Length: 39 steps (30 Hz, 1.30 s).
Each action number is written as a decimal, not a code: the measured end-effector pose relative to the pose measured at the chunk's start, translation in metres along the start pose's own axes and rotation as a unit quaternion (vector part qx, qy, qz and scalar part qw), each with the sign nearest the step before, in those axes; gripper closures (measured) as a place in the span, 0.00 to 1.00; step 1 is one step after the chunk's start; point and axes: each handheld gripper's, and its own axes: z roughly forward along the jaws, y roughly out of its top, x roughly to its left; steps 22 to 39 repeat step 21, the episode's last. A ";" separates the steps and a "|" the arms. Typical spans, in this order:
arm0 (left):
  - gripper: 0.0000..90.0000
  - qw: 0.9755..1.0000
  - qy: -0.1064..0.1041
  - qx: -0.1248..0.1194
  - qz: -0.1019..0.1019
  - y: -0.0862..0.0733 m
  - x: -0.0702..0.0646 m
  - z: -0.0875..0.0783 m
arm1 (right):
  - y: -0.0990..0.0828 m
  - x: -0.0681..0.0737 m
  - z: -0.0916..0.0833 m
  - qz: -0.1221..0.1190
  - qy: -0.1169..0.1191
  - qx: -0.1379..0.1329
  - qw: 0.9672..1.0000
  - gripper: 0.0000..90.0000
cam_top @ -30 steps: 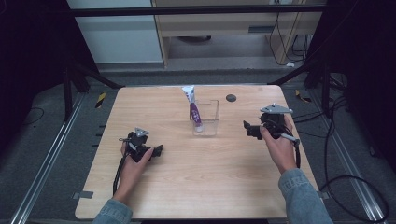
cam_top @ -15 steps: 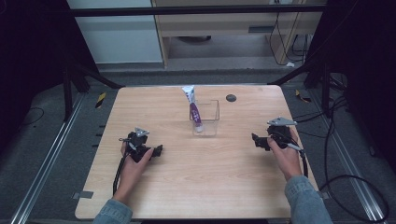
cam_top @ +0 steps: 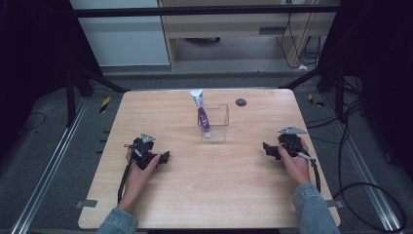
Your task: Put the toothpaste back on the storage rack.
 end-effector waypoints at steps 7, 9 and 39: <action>0.00 1.000 0.000 0.000 0.000 0.000 0.000 0.000 | -0.003 -0.003 0.008 0.012 -0.031 0.000 0.999 0.12; 0.00 1.000 0.000 0.000 0.000 0.000 0.000 0.000 | -0.004 -0.004 0.011 0.016 -0.034 0.001 0.999 0.12; 0.00 1.000 0.001 0.000 0.001 0.000 0.000 0.000 | -0.003 0.001 0.019 0.023 -0.027 0.046 0.998 0.00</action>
